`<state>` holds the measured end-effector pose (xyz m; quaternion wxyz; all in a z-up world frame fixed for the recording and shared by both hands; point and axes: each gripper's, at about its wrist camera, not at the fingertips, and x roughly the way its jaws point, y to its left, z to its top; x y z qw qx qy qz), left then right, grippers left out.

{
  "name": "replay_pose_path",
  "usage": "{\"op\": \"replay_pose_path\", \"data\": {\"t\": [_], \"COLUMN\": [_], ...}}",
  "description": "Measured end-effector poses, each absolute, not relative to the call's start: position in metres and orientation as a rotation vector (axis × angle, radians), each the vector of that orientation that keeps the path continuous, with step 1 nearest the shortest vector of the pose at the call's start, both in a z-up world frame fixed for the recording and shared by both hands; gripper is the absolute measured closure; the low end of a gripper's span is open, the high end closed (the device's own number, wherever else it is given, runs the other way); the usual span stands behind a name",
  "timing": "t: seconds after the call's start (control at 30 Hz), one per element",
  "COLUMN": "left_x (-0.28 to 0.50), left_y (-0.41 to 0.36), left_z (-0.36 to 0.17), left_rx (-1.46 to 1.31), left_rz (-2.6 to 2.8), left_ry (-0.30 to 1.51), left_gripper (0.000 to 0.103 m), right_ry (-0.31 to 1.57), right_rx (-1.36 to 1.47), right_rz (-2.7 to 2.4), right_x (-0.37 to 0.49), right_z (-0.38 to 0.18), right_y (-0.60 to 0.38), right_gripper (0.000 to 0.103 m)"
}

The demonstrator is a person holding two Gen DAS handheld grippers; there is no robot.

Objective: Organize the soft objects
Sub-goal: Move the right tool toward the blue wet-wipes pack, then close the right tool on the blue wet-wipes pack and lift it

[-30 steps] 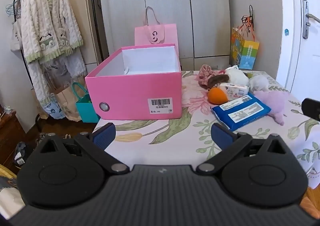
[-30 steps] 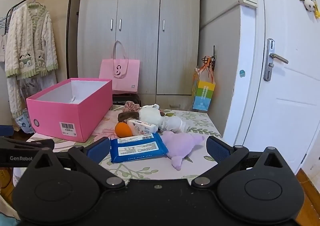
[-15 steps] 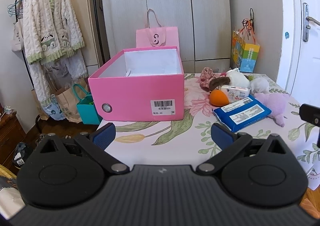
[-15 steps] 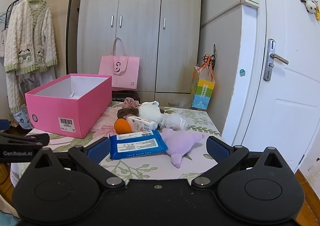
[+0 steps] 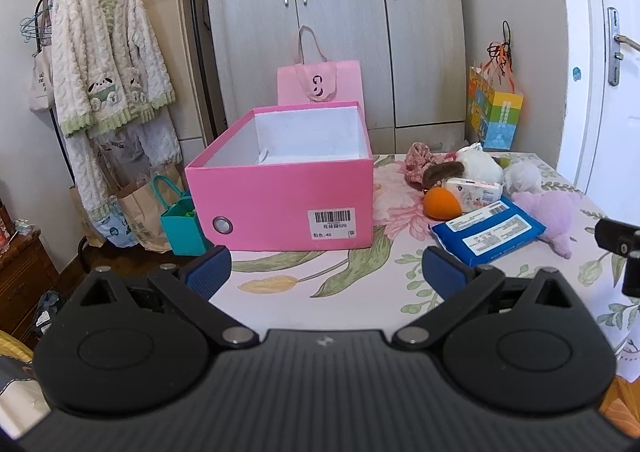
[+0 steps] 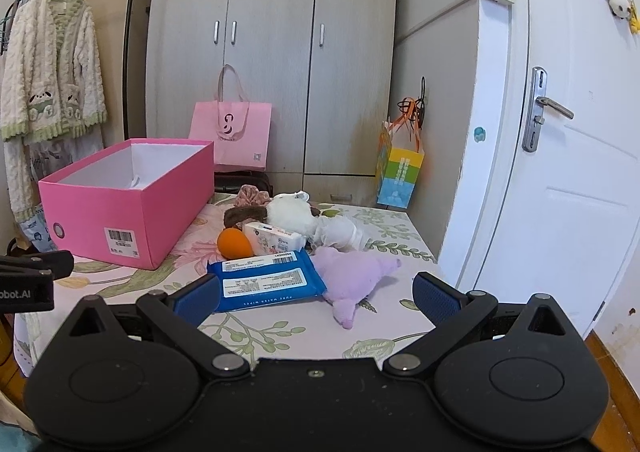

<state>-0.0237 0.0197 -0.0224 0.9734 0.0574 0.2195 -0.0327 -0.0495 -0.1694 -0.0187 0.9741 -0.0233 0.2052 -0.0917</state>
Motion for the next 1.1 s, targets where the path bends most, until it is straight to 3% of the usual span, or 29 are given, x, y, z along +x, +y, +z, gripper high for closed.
{"op": "replay_pose_path", "data": {"t": [0.63,0.77,0.87,1.1], "left_x": [0.020,0.045,0.070,0.097], "left_y": [0.015,-0.001,-0.013,-0.042], "left_z": [-0.001,-0.011,-0.019,-0.048], "left_rx": [0.064,0.029,-0.057,-0.028], "left_rz": [0.009,-0.103,-0.236,-0.296], "left_ry": [0.369,0.459,0.558,0.575], "left_gripper": [0.000,0.000,0.002,0.004], "right_ry": [0.303,0.323,0.372,0.465], "right_rx": [-0.170,-0.080,-0.047,-0.013], "right_rz": [0.023,0.038,0.106,0.187], "right_x": [-0.024,0.004,0.024,0.061], "right_z": [-0.016,-0.030,-0.039,-0.061], "right_y": [-0.181,-0.193,-0.199,-0.211], "right_gripper": [0.000,0.000,0.010,0.023]}}
